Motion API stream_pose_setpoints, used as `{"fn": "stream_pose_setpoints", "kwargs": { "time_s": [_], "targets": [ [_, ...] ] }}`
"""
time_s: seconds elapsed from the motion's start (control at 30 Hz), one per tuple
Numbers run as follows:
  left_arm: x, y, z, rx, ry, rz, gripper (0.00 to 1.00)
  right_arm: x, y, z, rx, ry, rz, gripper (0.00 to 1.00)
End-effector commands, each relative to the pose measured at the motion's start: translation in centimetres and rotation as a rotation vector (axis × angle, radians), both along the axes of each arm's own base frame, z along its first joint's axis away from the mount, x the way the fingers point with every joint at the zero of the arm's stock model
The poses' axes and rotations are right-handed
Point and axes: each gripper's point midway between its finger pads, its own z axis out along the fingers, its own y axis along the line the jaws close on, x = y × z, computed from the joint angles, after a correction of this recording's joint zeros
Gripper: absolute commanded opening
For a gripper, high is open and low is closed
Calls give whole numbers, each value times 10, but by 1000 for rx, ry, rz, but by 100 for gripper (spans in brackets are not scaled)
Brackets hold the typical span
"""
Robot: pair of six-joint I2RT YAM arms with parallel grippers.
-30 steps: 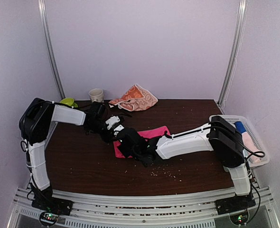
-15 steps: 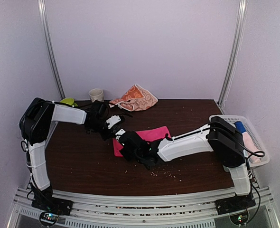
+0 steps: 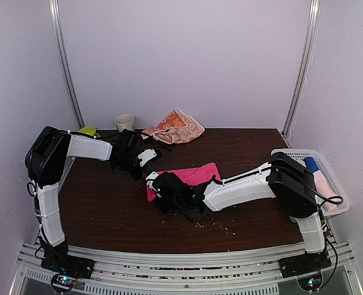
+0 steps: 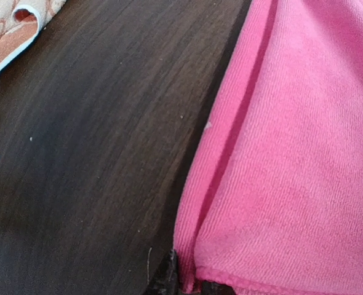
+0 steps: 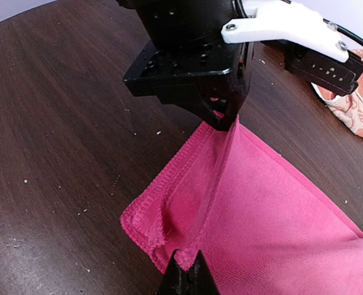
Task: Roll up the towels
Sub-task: Smooth out the towel at the center of the board.
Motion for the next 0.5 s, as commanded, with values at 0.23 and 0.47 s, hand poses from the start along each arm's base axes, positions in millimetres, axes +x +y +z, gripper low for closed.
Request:
{"fn": "stream_pose_setpoints", "kwargs": {
  "time_s": [0.23,0.47],
  "targets": [
    [11,4,19,14,-70,21,14,-18,17,-29,-30,50,73,0],
    [11,9,21,31,-86,35,17,-19,16,-33,-50,56,73,3]
  ]
}}
